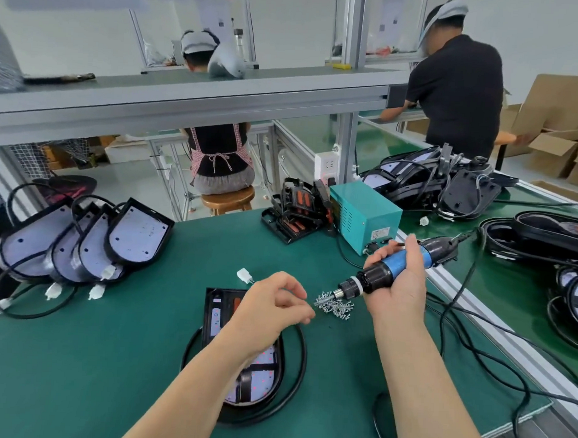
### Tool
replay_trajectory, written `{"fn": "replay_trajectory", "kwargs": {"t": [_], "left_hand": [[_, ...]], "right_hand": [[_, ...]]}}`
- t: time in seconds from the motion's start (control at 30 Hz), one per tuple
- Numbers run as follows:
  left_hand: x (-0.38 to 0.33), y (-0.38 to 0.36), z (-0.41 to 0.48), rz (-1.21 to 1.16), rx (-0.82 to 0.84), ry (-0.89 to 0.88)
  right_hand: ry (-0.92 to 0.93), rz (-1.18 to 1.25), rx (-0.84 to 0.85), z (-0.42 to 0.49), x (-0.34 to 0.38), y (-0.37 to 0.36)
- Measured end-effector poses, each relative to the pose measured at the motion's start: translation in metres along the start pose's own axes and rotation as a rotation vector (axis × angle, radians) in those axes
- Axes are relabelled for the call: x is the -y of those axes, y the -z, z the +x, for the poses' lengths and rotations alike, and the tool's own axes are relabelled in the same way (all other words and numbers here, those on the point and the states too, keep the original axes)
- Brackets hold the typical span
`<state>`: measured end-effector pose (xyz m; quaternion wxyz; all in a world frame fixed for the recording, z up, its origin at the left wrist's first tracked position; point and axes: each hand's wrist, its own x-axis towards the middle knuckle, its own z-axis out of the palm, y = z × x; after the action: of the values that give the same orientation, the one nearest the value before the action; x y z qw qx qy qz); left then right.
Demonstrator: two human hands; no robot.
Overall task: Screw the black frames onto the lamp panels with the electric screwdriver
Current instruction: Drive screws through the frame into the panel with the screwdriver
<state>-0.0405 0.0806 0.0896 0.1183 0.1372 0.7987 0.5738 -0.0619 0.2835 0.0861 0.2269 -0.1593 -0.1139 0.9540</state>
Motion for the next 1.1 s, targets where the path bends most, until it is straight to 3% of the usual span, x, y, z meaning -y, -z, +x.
{"fn": "replay_trajectory", "kwargs": {"t": [0.23,1.1], "left_hand": [[0.005,0.02,-0.027,-0.181,-0.039,0.014],[0.005,0.04,-0.075,-0.143,-0.176,0.031]], "right_hand": [[0.05,-0.133,0.122,-0.032,-0.011,-0.02],[0.066,-0.284,0.121,-0.08,-0.045,-0.033]]}}
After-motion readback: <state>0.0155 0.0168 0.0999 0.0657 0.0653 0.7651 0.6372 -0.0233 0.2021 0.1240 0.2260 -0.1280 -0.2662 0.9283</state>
